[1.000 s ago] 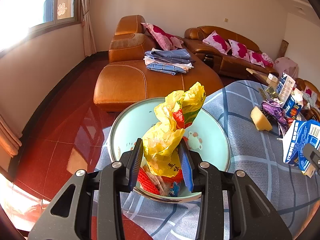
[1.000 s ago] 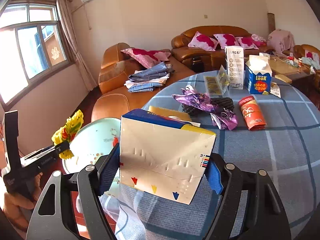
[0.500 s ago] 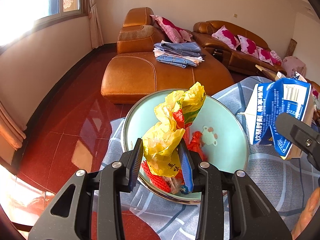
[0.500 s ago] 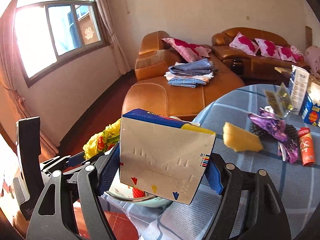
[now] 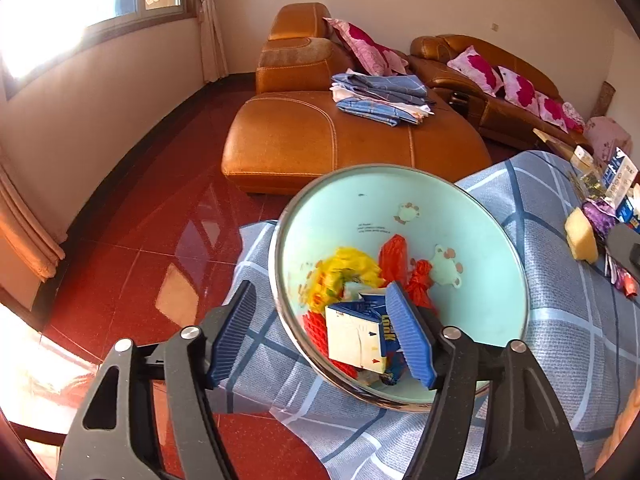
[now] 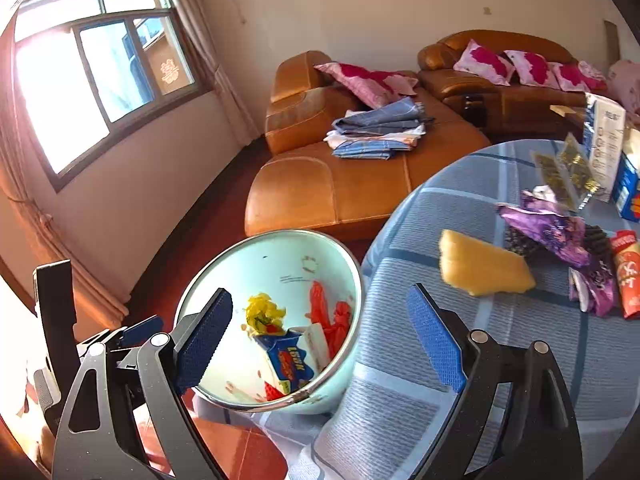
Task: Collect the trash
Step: 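Move the carton over the bin and open both grippers to drop carton and bag, then grasp the red-orange snack box with the right gripper while the left grasps the yellow sponge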
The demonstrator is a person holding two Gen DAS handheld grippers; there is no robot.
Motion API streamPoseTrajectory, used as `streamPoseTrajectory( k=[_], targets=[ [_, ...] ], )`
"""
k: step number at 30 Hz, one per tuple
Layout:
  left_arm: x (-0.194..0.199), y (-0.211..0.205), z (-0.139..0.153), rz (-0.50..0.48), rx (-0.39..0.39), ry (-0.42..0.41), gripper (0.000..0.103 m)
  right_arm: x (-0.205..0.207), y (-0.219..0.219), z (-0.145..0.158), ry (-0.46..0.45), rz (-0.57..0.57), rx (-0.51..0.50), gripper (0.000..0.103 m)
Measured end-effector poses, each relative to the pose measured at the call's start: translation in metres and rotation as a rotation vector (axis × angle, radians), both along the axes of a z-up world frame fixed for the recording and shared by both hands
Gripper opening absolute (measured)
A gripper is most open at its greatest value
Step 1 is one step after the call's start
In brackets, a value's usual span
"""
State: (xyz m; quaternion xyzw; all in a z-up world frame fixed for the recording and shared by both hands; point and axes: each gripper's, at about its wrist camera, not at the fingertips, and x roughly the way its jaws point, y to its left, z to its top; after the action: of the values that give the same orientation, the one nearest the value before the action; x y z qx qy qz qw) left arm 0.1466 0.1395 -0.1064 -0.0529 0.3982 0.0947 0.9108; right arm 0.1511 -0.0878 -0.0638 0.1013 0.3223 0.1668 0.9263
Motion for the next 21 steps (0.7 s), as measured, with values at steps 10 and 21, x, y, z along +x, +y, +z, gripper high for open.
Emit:
streamPoseTrajectory(
  k=[10,21],
  targets=[
    [-0.011,-0.031,0.003,-0.073,-0.009,-0.028,0.080,-0.039,-0.082,-0.018,0.002,-0.227,-0.009,0.090],
    [-0.022,-0.098,-0.001,-0.246,-0.041,-0.004,0.080,-0.068,-0.166,-0.032,0.061,-0.428,-0.004,0.086]
  ],
)
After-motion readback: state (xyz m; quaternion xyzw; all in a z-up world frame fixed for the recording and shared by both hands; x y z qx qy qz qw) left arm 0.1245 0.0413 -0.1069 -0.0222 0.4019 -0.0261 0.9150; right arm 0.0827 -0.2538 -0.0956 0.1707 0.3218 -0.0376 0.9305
